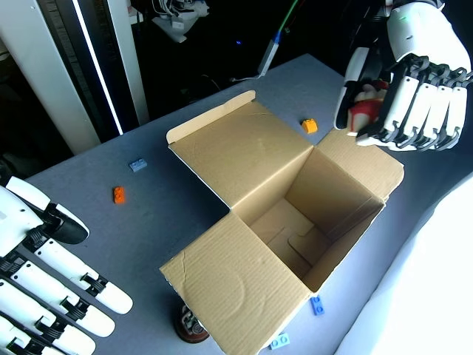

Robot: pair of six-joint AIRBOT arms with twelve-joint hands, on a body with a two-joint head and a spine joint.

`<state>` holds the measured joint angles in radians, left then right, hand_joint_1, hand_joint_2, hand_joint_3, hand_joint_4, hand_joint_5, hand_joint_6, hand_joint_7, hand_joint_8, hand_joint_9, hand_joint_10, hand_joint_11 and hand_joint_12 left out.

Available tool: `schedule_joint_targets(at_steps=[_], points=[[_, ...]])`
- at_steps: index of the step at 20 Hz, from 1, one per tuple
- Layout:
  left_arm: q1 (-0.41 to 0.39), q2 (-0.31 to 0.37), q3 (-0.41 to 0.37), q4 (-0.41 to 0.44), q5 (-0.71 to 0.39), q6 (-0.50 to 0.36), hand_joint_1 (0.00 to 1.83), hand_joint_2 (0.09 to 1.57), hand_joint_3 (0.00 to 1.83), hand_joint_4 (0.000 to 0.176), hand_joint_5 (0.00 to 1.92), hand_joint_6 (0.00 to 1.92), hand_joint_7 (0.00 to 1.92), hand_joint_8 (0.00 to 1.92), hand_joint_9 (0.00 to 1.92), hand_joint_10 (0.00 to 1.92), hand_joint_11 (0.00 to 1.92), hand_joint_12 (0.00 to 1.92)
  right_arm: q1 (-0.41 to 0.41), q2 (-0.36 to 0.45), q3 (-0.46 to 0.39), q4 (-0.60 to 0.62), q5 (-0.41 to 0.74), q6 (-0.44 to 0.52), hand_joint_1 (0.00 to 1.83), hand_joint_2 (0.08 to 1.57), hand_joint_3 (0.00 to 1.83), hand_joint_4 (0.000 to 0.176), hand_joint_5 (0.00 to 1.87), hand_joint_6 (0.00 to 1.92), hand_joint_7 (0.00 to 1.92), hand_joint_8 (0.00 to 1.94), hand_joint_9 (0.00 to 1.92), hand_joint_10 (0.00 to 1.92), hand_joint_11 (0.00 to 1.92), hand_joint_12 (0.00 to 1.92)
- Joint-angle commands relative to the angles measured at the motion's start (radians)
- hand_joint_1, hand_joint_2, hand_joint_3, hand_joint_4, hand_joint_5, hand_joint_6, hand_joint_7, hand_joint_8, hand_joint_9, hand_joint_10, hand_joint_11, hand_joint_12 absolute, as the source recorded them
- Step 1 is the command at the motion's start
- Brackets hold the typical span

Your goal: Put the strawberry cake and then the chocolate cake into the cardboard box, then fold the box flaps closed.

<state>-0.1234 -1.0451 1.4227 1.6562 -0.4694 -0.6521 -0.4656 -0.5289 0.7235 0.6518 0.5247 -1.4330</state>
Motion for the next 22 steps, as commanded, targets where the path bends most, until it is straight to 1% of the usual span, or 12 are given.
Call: schedule_joint_targets(at_steps=[1,3,6,7,8,12,14,15,17,19,20,22], points=[[-0.010,-0.002,0.011,-0.052,-0.018,0.019,1.17,1.24,0.00,0.000,0.75,1.18,0.76,1.51,0.55,1.41,0.37,1.76,0.008,0.014,0.003,-0.016,0.111,-0.001,0.78,1.08,0.00,0.000,0.02,0.00,0.08,0.00,0.06,0.01,0.00,0.26],[-0.007,-0.029,0.043,-0.052,-0.056,0.068,1.17,1.24,0.00,0.000,0.74,1.19,0.75,1.52,0.54,1.42,0.36,1.78,0.008,0.014,0.003,-0.016,0.111,-0.001,0.78,1.08,0.00,0.000,0.03,0.00,0.08,0.00,0.05,0.00,0.00,0.25],[-0.005,-0.064,0.081,-0.061,-0.096,0.175,1.17,1.23,0.00,0.000,0.77,1.16,0.76,1.50,0.54,1.42,0.36,1.78,0.008,0.013,0.003,-0.017,0.111,-0.001,0.77,1.08,0.00,0.000,0.04,0.00,0.09,0.00,0.06,0.00,0.00,0.17],[0.000,-0.073,0.087,-0.076,-0.110,0.213,1.16,1.24,0.00,0.000,0.76,1.20,0.73,1.52,0.52,1.44,0.34,1.78,0.008,0.013,0.003,-0.017,0.111,-0.001,0.76,1.09,0.00,0.000,0.04,0.00,0.10,0.00,0.07,0.01,0.00,0.19],[0.005,-0.082,0.092,-0.087,-0.128,0.241,1.17,1.24,0.00,0.000,0.76,1.19,0.74,1.53,0.51,1.46,0.35,1.77,0.008,0.013,0.003,-0.017,0.111,-0.001,0.75,1.08,0.00,0.000,0.04,0.00,0.11,0.00,0.08,0.01,0.00,0.25],[0.034,-0.112,0.095,-0.116,-0.211,0.340,1.17,1.24,0.00,0.000,0.74,1.18,0.76,1.51,0.52,1.44,0.33,1.80,0.008,0.013,0.003,-0.018,0.114,-0.001,0.75,1.09,0.00,0.000,0.04,0.00,0.11,0.00,0.08,0.00,0.00,0.21],[0.059,-0.121,0.093,-0.180,-0.211,0.383,1.17,1.24,0.00,0.000,0.74,1.19,0.75,1.52,0.52,1.44,0.33,1.80,0.008,0.013,0.003,-0.018,0.115,-0.002,0.75,1.10,0.00,0.000,0.04,0.00,0.11,0.00,0.07,0.00,0.00,0.18],[0.065,-0.124,0.090,-0.197,-0.211,0.402,1.17,1.24,0.00,0.000,0.74,1.20,0.74,1.52,0.51,1.43,0.33,1.80,0.008,0.013,0.003,-0.018,0.115,-0.002,0.76,1.09,0.00,0.000,0.04,0.00,0.12,0.00,0.08,0.00,0.00,0.21],[0.071,-0.135,0.086,-0.206,-0.211,0.436,1.18,1.23,0.00,0.000,0.77,1.14,0.76,1.50,0.52,1.43,0.33,1.80,0.008,0.013,0.003,-0.018,0.115,-0.002,0.75,1.09,0.00,0.000,0.05,0.00,0.12,0.00,0.08,0.00,0.00,0.26],[0.076,-0.143,0.083,-0.229,-0.212,0.485,1.18,1.23,0.00,0.000,0.77,1.15,0.76,1.50,0.53,1.45,0.33,1.79,0.008,0.013,0.003,-0.018,0.116,-0.002,0.72,1.10,0.00,0.000,0.03,0.00,0.10,0.00,0.07,0.00,0.00,0.20],[0.076,-0.146,0.080,-0.238,-0.213,0.532,1.18,1.23,0.00,0.000,0.77,1.14,0.76,1.51,0.52,1.45,0.33,1.79,0.008,0.013,0.003,-0.018,0.116,-0.002,0.74,1.09,0.00,0.000,0.06,0.01,0.12,0.00,0.08,0.01,0.00,0.27],[0.077,-0.149,0.078,-0.247,-0.218,0.605,1.17,1.23,0.00,0.000,0.76,1.17,0.76,1.50,0.52,1.46,0.33,1.82,0.008,0.012,0.003,-0.019,0.116,-0.002,0.73,1.09,0.00,0.000,0.05,0.00,0.12,0.00,0.08,0.00,0.00,0.32]])
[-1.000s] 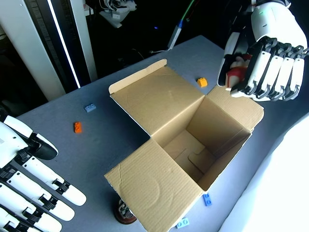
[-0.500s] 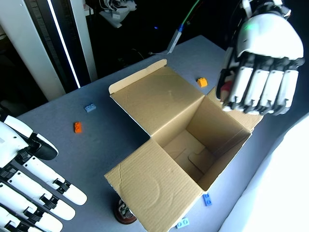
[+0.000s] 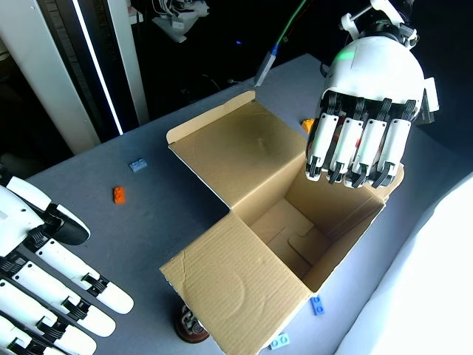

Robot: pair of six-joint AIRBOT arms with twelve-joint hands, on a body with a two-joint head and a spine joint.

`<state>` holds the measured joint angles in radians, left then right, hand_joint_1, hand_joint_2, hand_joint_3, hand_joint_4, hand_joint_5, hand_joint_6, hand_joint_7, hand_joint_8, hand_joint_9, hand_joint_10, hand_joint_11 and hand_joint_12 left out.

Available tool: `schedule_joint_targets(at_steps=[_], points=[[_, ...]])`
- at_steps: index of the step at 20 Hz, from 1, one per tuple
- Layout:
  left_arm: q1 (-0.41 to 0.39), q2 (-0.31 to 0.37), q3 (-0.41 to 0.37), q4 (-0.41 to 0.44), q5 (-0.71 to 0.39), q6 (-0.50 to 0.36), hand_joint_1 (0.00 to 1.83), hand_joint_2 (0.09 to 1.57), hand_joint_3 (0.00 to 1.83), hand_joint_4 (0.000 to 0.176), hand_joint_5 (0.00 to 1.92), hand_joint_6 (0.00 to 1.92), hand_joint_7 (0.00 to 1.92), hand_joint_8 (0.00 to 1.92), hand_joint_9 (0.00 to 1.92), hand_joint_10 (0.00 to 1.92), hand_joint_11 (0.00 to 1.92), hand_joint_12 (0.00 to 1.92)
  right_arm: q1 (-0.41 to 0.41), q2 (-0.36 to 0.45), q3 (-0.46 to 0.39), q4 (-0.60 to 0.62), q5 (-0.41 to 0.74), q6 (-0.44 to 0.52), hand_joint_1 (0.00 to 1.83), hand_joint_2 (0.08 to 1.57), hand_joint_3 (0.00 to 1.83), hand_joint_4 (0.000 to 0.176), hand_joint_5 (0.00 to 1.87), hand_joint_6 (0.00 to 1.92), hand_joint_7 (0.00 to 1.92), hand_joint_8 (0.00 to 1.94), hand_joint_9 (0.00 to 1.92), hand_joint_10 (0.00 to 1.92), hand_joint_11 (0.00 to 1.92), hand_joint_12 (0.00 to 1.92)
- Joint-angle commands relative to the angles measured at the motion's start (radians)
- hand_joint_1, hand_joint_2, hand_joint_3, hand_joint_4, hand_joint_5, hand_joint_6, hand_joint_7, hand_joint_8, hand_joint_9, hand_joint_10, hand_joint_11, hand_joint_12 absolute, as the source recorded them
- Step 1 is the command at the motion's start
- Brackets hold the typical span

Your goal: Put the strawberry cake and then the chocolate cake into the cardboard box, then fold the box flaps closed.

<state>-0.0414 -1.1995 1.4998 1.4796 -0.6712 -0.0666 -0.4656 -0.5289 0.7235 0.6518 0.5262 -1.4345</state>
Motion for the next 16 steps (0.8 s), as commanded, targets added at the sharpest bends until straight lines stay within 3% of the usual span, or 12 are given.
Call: schedule_joint_targets(at_steps=[1,3,5,9,14,16], points=[[-0.002,0.005,0.001,-0.074,-0.016,0.033,1.18,1.23,0.00,0.000,0.76,1.16,0.78,1.47,0.53,1.45,0.33,1.82,0.008,0.012,0.003,-0.019,0.114,-0.001,0.72,1.10,0.00,0.000,0.05,0.00,0.09,0.00,0.07,0.00,0.00,0.31],[0.015,0.002,0.000,-0.096,-0.018,0.069,1.18,1.23,0.00,0.000,0.77,1.16,0.77,1.48,0.54,1.46,0.33,1.82,0.008,0.011,0.003,-0.019,0.114,-0.001,0.72,1.09,0.00,0.000,0.06,0.01,0.13,0.01,0.09,0.01,0.00,0.34],[0.039,-0.004,0.000,-0.119,-0.018,0.080,1.18,1.22,0.00,0.000,0.77,1.14,0.78,1.47,0.53,1.44,0.34,1.80,0.008,0.011,0.003,-0.019,0.115,-0.001,0.71,1.11,0.00,0.000,0.05,0.00,0.12,0.00,0.07,0.00,0.00,0.20],[0.079,-0.022,0.010,-0.168,-0.018,0.119,1.17,1.24,0.00,0.000,0.73,1.22,0.76,1.50,0.53,1.46,0.35,1.81,0.008,0.011,0.003,-0.020,0.115,-0.001,0.68,1.11,0.00,0.000,0.04,0.00,0.10,0.00,0.05,0.00,0.00,0.18],[0.104,-0.048,0.043,-0.192,-0.018,0.159,1.19,1.21,0.00,0.000,0.80,1.10,0.79,1.46,0.55,1.47,0.36,1.80,0.008,0.002,0.003,-0.026,0.122,-0.002,0.70,1.11,0.00,0.000,0.04,0.00,0.10,0.01,0.05,0.00,0.00,0.07],[0.112,-0.054,0.054,-0.198,-0.018,0.165,1.18,1.23,0.00,0.000,0.76,1.18,0.78,1.47,0.55,1.47,0.35,1.81,0.008,-0.002,0.003,-0.028,0.124,-0.002,0.70,1.11,0.00,0.000,0.04,0.00,0.11,0.01,0.05,0.01,0.00,0.04]])
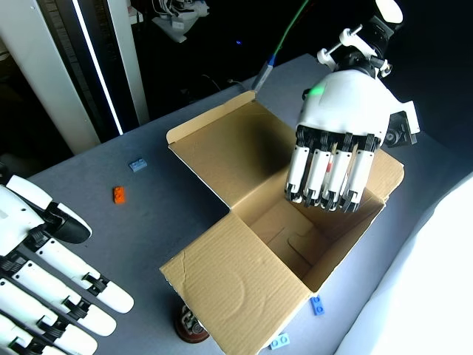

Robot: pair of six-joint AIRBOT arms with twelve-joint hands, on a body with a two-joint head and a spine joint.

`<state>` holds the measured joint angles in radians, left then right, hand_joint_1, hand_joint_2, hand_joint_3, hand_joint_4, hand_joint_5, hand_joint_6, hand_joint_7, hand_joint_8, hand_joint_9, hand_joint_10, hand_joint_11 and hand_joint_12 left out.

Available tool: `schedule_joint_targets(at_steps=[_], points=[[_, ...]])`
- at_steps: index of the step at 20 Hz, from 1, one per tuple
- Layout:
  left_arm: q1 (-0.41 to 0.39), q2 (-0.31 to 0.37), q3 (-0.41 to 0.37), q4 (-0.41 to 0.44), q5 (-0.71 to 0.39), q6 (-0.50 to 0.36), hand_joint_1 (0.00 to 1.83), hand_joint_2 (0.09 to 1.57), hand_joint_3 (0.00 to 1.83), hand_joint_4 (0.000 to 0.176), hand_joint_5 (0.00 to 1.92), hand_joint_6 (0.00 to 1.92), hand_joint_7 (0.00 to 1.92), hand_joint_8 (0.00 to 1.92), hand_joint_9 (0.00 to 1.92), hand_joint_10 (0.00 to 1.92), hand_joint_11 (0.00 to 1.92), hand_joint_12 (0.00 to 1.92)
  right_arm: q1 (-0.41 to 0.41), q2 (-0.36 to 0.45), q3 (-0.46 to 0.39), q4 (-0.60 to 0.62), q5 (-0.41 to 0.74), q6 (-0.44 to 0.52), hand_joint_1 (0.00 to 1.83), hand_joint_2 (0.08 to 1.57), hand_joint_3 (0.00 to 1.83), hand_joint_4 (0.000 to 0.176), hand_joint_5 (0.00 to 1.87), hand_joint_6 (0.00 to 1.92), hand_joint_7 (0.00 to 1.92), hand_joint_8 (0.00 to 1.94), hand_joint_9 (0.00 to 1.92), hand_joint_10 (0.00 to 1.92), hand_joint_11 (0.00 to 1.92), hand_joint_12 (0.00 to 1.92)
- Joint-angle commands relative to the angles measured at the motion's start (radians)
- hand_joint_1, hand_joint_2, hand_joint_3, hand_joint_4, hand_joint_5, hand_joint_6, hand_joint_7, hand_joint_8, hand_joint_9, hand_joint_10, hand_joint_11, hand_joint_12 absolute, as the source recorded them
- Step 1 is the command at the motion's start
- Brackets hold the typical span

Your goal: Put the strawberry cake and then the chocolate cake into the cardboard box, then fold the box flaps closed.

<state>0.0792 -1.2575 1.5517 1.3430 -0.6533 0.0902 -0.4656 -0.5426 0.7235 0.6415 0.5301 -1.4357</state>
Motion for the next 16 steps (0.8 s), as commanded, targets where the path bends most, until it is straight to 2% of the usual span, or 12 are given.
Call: schedule_joint_targets(at_steps=[1,3,4,5,6,7,8,10,11,13,15,16], points=[[-0.005,0.002,0.005,-0.068,-0.036,0.016,1.17,1.24,0.00,0.000,0.73,1.22,0.76,1.49,0.53,1.48,0.34,1.81,0.008,0.011,0.003,-0.018,0.121,-0.001,0.71,1.11,0.00,0.000,0.05,0.00,0.11,0.00,0.06,0.01,0.00,0.06],[0.002,-0.001,0.009,-0.077,-0.036,0.029,1.16,1.25,0.00,0.000,0.68,1.29,0.76,1.49,0.53,1.46,0.34,1.82,0.008,0.009,0.003,-0.018,0.122,-0.001,0.70,1.11,0.00,0.000,0.05,0.00,0.10,0.00,0.06,0.00,0.00,0.12],[0.006,-0.002,0.009,-0.082,-0.036,0.032,1.16,1.25,0.00,0.000,0.68,1.29,0.77,1.48,0.53,1.41,0.36,1.78,0.007,0.009,0.003,-0.018,0.122,-0.001,0.68,1.12,0.00,0.000,0.04,0.00,0.07,0.00,0.03,0.00,0.00,0.04],[0.011,-0.003,0.008,-0.090,-0.036,0.036,1.10,1.16,0.00,0.000,0.59,0.81,0.58,1.16,0.52,1.32,0.35,1.71,0.007,0.009,0.003,-0.018,0.122,-0.001,0.70,1.11,0.00,0.000,0.05,0.01,0.09,0.01,0.05,0.01,0.01,0.03],[0.012,-0.003,0.007,-0.091,-0.036,0.037,1.05,1.11,0.00,0.000,0.61,0.50,0.57,0.97,0.53,1.21,0.35,1.61,0.007,0.009,0.003,-0.018,0.122,-0.001,0.70,1.11,0.00,0.000,0.05,0.00,0.10,0.01,0.06,0.01,0.00,0.16],[0.013,-0.004,0.006,-0.092,-0.036,0.038,1.02,1.09,0.00,0.000,0.65,0.30,0.59,0.81,0.53,1.13,0.34,1.55,0.007,0.009,0.003,-0.018,0.122,-0.001,0.68,1.11,0.00,0.000,0.04,0.00,0.09,0.01,0.06,0.01,0.00,0.19],[0.014,-0.004,0.005,-0.092,-0.036,0.038,0.89,1.10,0.00,0.000,0.63,0.19,0.63,0.55,0.54,0.95,0.31,1.46,0.007,0.009,0.003,-0.018,0.122,-0.001,0.67,1.11,0.00,0.000,0.04,0.00,0.09,0.00,0.05,0.00,0.00,0.20],[0.014,-0.004,0.005,-0.092,-0.036,0.038,0.69,1.09,0.00,0.000,0.57,0.04,0.69,0.11,0.63,0.42,0.26,1.25,0.007,0.009,0.003,-0.018,0.122,-0.001,0.66,1.12,0.00,0.000,0.01,0.00,0.07,0.00,0.03,0.00,0.00,0.13],[0.014,-0.004,0.006,-0.092,-0.037,0.038,0.63,1.09,0.00,0.000,0.55,0.01,0.68,0.04,0.66,0.27,0.27,1.16,0.007,0.009,0.003,-0.018,0.122,-0.001,0.67,1.12,0.00,0.000,0.01,0.00,0.08,0.00,0.03,0.00,0.00,0.13],[0.013,-0.004,0.007,-0.092,-0.040,0.038,0.51,1.05,0.00,0.000,0.42,0.00,0.57,0.00,0.64,0.07,0.27,1.01,0.007,0.009,0.003,-0.018,0.122,-0.001,0.69,1.11,0.00,0.000,0.03,0.01,0.09,0.00,0.06,0.01,0.00,0.28],[0.012,-0.003,0.007,-0.092,-0.042,0.036,0.45,1.02,0.00,0.026,0.30,0.00,0.46,0.00,0.57,0.01,0.21,1.00,0.006,0.009,0.003,-0.018,0.122,-0.001,0.63,1.13,0.01,0.000,0.00,0.00,0.05,0.01,0.02,0.00,0.00,0.10],[0.012,-0.003,0.007,-0.092,-0.043,0.034,0.43,1.00,0.00,0.038,0.24,0.00,0.42,0.00,0.54,0.00,0.18,1.00,0.005,0.010,0.003,-0.018,0.122,-0.001,0.66,1.12,0.00,0.000,0.01,0.00,0.06,0.01,0.04,0.01,0.00,0.13]])
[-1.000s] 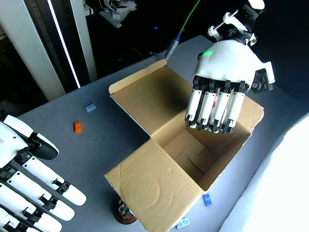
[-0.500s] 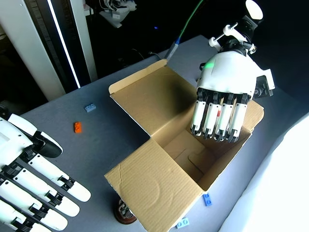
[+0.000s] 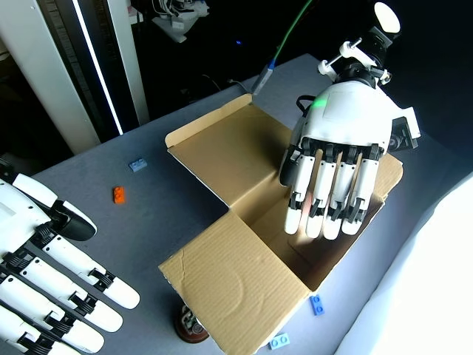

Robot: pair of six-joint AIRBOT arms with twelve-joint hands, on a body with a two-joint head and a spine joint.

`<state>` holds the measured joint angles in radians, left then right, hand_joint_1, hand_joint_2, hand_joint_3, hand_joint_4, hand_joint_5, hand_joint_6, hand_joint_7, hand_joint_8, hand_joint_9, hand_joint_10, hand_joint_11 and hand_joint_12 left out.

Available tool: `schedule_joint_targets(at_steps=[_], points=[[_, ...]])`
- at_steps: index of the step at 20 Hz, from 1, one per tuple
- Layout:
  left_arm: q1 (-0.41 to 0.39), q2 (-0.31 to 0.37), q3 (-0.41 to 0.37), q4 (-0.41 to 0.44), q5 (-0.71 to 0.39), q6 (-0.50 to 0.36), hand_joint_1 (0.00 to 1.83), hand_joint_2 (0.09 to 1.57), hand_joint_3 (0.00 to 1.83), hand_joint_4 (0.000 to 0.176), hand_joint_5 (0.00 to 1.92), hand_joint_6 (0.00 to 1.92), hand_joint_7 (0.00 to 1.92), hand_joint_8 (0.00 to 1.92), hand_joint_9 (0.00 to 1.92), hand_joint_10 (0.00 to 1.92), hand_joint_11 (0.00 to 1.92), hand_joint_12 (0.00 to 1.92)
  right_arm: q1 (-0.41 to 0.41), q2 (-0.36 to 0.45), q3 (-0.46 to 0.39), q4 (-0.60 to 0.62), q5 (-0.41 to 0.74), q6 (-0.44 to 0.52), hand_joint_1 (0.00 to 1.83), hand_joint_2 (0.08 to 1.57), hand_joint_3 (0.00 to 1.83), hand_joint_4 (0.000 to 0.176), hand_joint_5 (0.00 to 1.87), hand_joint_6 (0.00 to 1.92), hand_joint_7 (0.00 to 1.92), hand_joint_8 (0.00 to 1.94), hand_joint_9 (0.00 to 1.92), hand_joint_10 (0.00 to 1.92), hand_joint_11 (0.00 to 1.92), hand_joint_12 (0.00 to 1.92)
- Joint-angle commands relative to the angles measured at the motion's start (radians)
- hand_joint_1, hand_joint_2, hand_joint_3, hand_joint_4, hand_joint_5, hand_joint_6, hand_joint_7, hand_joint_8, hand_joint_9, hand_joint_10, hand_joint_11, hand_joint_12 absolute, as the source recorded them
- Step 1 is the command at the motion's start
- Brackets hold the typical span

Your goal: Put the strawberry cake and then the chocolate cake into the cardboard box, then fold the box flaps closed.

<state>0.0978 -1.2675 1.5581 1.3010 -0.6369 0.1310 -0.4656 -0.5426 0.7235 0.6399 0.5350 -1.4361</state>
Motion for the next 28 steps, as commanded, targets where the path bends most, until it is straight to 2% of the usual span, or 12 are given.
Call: schedule_joint_targets(at_steps=[1,4,6,9,12,13,16,19,21,25,28], points=[[-0.007,0.008,0.000,-0.050,-0.060,-0.007,0.42,0.99,0.00,0.046,0.23,0.00,0.41,0.00,0.53,0.00,0.17,1.00,0.005,0.010,0.003,-0.016,0.117,-0.001,0.68,1.11,0.00,0.000,0.02,0.00,0.08,0.01,0.04,0.01,0.00,0.17],[-0.013,0.013,0.008,-0.050,-0.060,-0.010,0.41,0.98,0.00,0.055,0.21,0.00,0.38,0.00,0.48,0.00,0.13,1.02,0.004,0.010,0.003,-0.016,0.121,-0.001,0.71,1.11,0.00,0.000,0.02,0.01,0.08,0.00,0.05,0.01,0.00,0.22],[-0.027,0.014,0.026,-0.050,-0.060,-0.020,0.43,0.98,0.00,0.074,0.19,0.00,0.39,0.00,0.48,0.01,0.12,1.02,0.004,0.010,0.003,-0.016,0.124,-0.001,0.69,1.10,0.00,0.000,0.02,0.00,0.08,0.00,0.04,0.01,0.00,0.21],[-0.056,0.014,0.057,-0.046,-0.057,-0.047,0.45,0.97,0.00,0.092,0.17,0.00,0.39,0.01,0.48,0.00,0.12,1.02,0.003,0.010,0.003,-0.016,0.125,-0.001,0.74,1.08,0.00,0.000,0.03,0.01,0.09,0.00,0.05,0.01,0.00,0.20],[-0.096,0.015,0.082,-0.028,-0.045,-0.079,0.45,0.98,0.00,0.093,0.18,0.00,0.40,0.00,0.49,0.00,0.10,1.05,0.003,0.010,0.003,-0.016,0.125,-0.001,0.87,1.03,0.00,0.000,0.03,0.00,0.07,0.00,0.04,0.00,0.00,0.02],[-0.108,0.017,0.088,-0.020,-0.036,-0.101,0.46,0.98,0.00,0.099,0.16,0.00,0.39,0.00,0.48,0.00,0.08,1.08,0.003,0.010,0.003,-0.016,0.125,-0.001,0.89,1.03,0.00,0.000,0.03,0.00,0.07,0.00,0.04,0.00,0.00,0.00],[-0.127,0.033,0.096,-0.012,0.008,-0.188,0.44,1.00,0.01,0.100,0.14,0.00,0.39,0.00,0.49,0.00,0.09,1.09,0.000,0.010,0.003,-0.012,0.130,0.000,0.94,1.01,0.00,0.000,0.02,0.00,0.08,0.01,0.04,0.00,0.00,0.00],[-0.137,0.061,0.088,-0.013,0.064,-0.282,0.45,1.00,0.00,0.093,0.15,0.00,0.39,0.00,0.49,0.01,0.09,1.08,-0.003,0.013,0.006,0.076,0.132,0.002,0.94,1.01,0.00,0.000,0.03,0.01,0.09,0.01,0.04,0.00,0.00,0.00],[-0.141,0.086,0.076,-0.013,0.120,-0.372,0.47,1.00,0.00,0.089,0.15,0.00,0.39,0.00,0.50,0.01,0.10,1.08,-0.007,0.013,0.023,0.078,0.083,0.080,0.94,1.01,0.00,0.000,0.02,0.00,0.09,0.01,0.05,0.01,0.00,0.00],[-0.144,0.144,0.023,-0.013,0.260,-0.510,0.50,1.00,0.00,0.084,0.15,0.00,0.41,0.01,0.50,0.00,0.12,1.08,-0.010,-0.020,0.101,0.078,-0.029,0.326,0.94,1.03,0.00,0.000,0.02,0.00,0.09,0.00,0.03,0.00,0.00,0.00],[-0.129,0.205,-0.043,-0.013,0.363,-0.600,0.50,1.00,0.00,0.087,0.14,0.00,0.39,0.00,0.49,0.00,0.11,1.07,-0.010,-0.030,0.134,0.074,-0.037,0.499,0.94,1.03,0.00,0.000,0.03,0.00,0.06,0.00,0.03,0.00,0.00,0.00]])
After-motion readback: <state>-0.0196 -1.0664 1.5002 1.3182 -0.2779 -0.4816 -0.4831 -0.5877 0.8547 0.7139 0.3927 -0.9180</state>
